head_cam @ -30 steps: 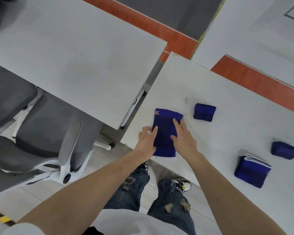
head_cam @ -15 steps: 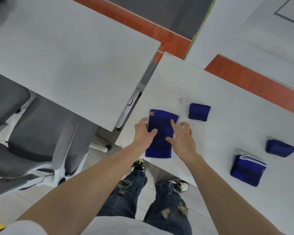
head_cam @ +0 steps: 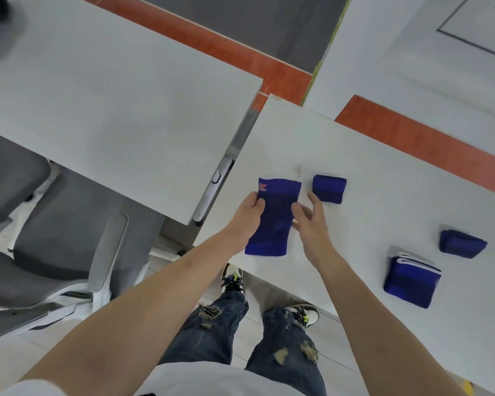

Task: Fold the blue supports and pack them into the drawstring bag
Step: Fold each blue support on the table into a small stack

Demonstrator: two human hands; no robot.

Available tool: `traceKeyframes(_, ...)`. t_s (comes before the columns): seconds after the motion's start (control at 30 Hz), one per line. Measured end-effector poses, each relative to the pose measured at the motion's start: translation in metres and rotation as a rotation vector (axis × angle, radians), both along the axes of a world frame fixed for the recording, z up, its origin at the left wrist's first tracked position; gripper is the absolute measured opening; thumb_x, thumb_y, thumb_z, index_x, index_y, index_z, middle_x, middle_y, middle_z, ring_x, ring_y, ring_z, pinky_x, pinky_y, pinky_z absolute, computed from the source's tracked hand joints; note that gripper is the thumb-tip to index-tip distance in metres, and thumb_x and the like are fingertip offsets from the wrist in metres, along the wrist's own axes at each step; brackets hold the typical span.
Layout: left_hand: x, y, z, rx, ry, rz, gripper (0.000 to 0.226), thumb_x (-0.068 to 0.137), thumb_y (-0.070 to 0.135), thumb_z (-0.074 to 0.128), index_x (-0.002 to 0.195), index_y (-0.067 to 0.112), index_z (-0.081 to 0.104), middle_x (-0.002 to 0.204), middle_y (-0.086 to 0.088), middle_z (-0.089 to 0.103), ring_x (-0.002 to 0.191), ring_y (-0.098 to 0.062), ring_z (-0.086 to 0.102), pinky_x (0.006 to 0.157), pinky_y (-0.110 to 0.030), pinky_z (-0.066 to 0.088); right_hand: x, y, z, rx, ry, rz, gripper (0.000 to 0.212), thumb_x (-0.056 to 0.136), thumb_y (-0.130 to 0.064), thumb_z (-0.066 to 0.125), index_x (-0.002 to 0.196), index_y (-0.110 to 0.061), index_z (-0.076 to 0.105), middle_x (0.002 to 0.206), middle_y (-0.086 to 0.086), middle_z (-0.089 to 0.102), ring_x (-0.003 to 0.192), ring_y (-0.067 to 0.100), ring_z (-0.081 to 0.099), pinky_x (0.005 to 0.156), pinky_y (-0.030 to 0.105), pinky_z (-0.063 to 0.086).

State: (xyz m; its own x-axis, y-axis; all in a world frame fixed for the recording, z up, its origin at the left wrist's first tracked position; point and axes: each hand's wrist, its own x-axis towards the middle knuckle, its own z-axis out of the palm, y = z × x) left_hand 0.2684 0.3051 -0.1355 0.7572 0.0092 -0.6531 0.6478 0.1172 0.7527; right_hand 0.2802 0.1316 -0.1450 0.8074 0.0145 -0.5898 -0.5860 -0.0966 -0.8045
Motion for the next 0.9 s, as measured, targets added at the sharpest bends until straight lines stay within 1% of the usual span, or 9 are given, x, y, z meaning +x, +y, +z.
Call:
traceKeyframes(0.1,0.003,0.007,0.018,-0.035,-0.116,-0.031,0.025,0.107,0.023,0.035,0.120,0.018,0.055,0.123,-0.005,0.067,0.112,-0.025,0.064,0.097,-0.042,0.054,0.007,-0.004,0.015,-0.013,-0.053,-0.011,0.060,0.098,-0.036,0.066,0.152,-0.022,0.043,0.128,0.004,0.069,0.114,0.018,0.070,0.103,0.049,0.055)
traceKeyframes(0.23,0.007,0.014,0.037,0.123,-0.330,-0.113,0.019,0.110,0.016,0.032,0.117,0.018,0.049,0.110,0.005,0.062,0.093,-0.001,0.059,0.081,-0.019,0.048,0.011,-0.001,0.045,0.029,-0.212,-0.021,0.026,0.102,-0.013,0.059,0.126,-0.009,0.065,0.115,0.005,0.075,0.105,0.022,0.071,0.094,0.040,0.057)
traceKeyframes(0.33,0.001,0.021,0.035,0.346,-0.527,-0.169,0.016,0.108,0.016,0.039,0.119,0.023,0.050,0.115,0.001,0.060,0.108,-0.010,0.057,0.092,-0.025,0.046,0.006,-0.003,0.060,-0.025,-0.317,-0.033,0.013,0.101,-0.010,0.061,0.107,-0.014,0.071,0.101,-0.002,0.076,0.095,0.014,0.069,0.087,0.030,0.053)
traceKeyframes(0.47,-0.024,0.040,0.007,0.637,-0.758,-0.338,0.036,0.098,0.002,0.053,0.131,0.014,0.056,0.129,-0.001,0.062,0.122,-0.017,0.055,0.105,-0.028,0.042,-0.022,-0.017,0.053,-0.285,-0.432,0.171,0.024,0.101,-0.011,0.063,0.110,-0.033,0.064,0.102,-0.023,0.072,0.099,-0.007,0.065,0.083,0.010,0.046)
traceKeyframes(0.57,-0.046,0.051,-0.018,0.633,-0.683,-0.627,0.046,0.092,0.000,0.053,0.135,0.013,0.059,0.133,-0.003,0.064,0.125,-0.016,0.054,0.109,-0.027,0.039,-0.047,-0.028,0.029,-0.403,-0.461,0.392,0.031,0.101,-0.007,0.060,0.117,-0.034,0.057,0.108,-0.035,0.062,0.101,-0.022,0.057,0.082,0.002,0.039)
traceKeyframes(0.67,-0.061,0.052,-0.035,0.641,-0.531,-0.761,0.032,0.098,0.031,0.047,0.120,0.010,0.058,0.107,-0.005,0.071,0.099,-0.027,0.064,0.085,-0.039,0.050,-0.062,-0.034,0.000,-0.431,-0.371,0.480,0.019,0.104,-0.018,0.059,0.121,-0.027,0.060,0.108,-0.024,0.068,0.101,-0.011,0.062,0.087,0.016,0.048)
traceKeyframes(0.73,-0.063,0.048,-0.041,0.624,-0.438,-0.681,0.025,0.102,0.036,0.050,0.112,0.013,0.054,0.095,0.001,0.071,0.086,-0.025,0.067,0.071,-0.040,0.049,-0.063,-0.035,-0.013,-0.430,-0.275,0.411,0.017,0.104,-0.026,0.058,0.121,-0.024,0.061,0.108,-0.012,0.072,0.101,0.003,0.066,0.090,0.033,0.054)
traceKeyframes(0.8,-0.061,0.042,-0.042,0.576,-0.374,-0.532,0.019,0.102,0.030,0.058,0.116,0.017,0.056,0.104,0.007,0.074,0.095,-0.015,0.069,0.079,-0.035,0.053,-0.059,-0.031,-0.016,-0.418,-0.200,0.328,0.014,0.105,-0.028,0.057,0.117,-0.022,0.060,0.109,-0.005,0.072,0.102,0.014,0.067,0.091,0.043,0.056)
traceKeyframes(0.9,-0.055,0.031,-0.041,0.544,-0.303,-0.383,0.019,0.100,0.029,0.062,0.117,0.020,0.060,0.103,0.007,0.072,0.093,-0.008,0.067,0.083,-0.029,0.051,-0.050,-0.024,-0.016,-0.460,-0.151,0.298,0.015,0.107,-0.031,0.052,0.119,-0.022,0.056,0.107,-0.002,0.070,0.098,0.021,0.066,0.085,0.042,0.056)
